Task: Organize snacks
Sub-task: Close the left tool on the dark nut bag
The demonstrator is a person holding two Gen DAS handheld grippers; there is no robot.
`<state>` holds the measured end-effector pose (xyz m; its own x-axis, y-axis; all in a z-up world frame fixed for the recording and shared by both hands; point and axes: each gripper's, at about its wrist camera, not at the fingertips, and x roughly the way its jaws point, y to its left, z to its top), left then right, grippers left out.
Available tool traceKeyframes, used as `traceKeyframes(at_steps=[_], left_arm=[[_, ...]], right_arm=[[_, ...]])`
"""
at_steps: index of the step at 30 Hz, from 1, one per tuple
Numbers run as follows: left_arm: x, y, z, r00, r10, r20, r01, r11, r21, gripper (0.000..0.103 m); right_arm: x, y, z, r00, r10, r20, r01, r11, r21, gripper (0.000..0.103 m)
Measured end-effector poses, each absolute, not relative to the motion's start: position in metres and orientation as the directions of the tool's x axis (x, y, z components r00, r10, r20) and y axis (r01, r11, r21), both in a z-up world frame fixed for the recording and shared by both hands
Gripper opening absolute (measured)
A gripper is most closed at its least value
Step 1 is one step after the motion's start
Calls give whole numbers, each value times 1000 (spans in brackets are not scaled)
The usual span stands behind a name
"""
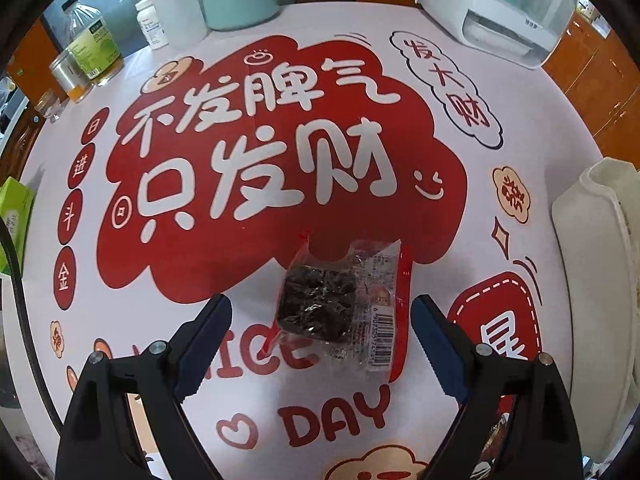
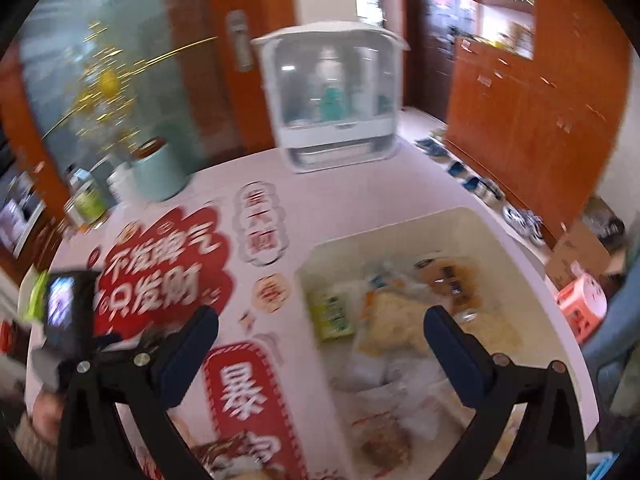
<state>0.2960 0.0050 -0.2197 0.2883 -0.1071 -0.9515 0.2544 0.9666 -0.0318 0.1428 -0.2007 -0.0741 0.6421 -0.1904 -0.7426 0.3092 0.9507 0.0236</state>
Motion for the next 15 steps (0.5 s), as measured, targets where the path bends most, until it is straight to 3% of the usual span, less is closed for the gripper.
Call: traceKeyframes(at_steps=[10, 13, 15], left_arm=[[294, -16, -238, 261, -30, -965, 311, 949, 55, 87], [290, -20, -238, 261, -39, -965, 323, 945, 49, 72], [287, -20, -235, 280, -36, -959, 321, 945, 59, 57]], right_arm=[[103, -125, -96, 672, -81, -736, 114, 993, -6, 103], [95, -119, -107, 655, -70, -752, 99, 995, -6, 103], [90, -119, -113, 645, -63, -762, 102, 995, 4, 103]])
